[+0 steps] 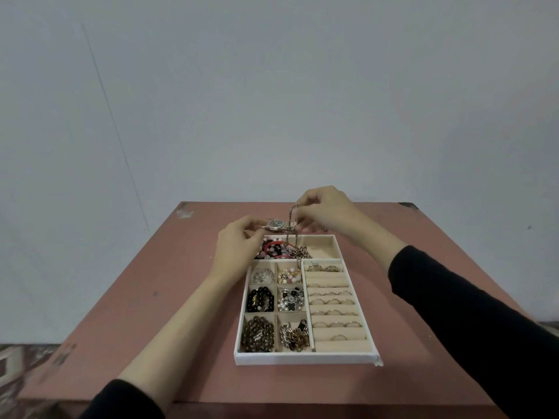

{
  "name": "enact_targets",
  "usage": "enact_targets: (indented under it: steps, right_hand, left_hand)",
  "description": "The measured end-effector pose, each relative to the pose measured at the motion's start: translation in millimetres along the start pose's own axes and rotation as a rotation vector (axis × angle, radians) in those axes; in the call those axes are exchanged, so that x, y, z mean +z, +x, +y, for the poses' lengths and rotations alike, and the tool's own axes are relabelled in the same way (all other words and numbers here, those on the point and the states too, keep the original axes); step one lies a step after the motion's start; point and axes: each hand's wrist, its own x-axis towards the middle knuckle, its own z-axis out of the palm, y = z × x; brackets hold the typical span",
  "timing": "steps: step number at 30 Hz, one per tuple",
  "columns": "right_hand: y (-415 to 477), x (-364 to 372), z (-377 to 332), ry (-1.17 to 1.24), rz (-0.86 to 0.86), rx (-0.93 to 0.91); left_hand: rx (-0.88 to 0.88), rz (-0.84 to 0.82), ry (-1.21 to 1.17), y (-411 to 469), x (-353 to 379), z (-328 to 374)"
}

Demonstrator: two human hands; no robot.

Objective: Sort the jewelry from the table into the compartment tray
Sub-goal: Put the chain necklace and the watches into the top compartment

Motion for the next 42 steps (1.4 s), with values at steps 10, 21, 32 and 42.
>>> enact_targets:
  steps: [10,21,32,42]
  right_hand:
    - [0,8,23,-0.621,-0.149,-0.155]
    - [-1,4,17,-0.843,-0.375,-0.121]
    - [7,8,23,-0.718,-0.258,-0.085]
    - [54,-3,38,-0.715,-0.048,-0.129]
  left_hand:
    - [-0.045,0.185,-0.140,-7,-2,-19]
    - [-0.077,0.200,-0.191,-7,-4,-22]
    - [-0.108,0.190,-0.201,-7,-4,-20]
    - [-0.087,0.162,-0.158,-8,-1,-16]
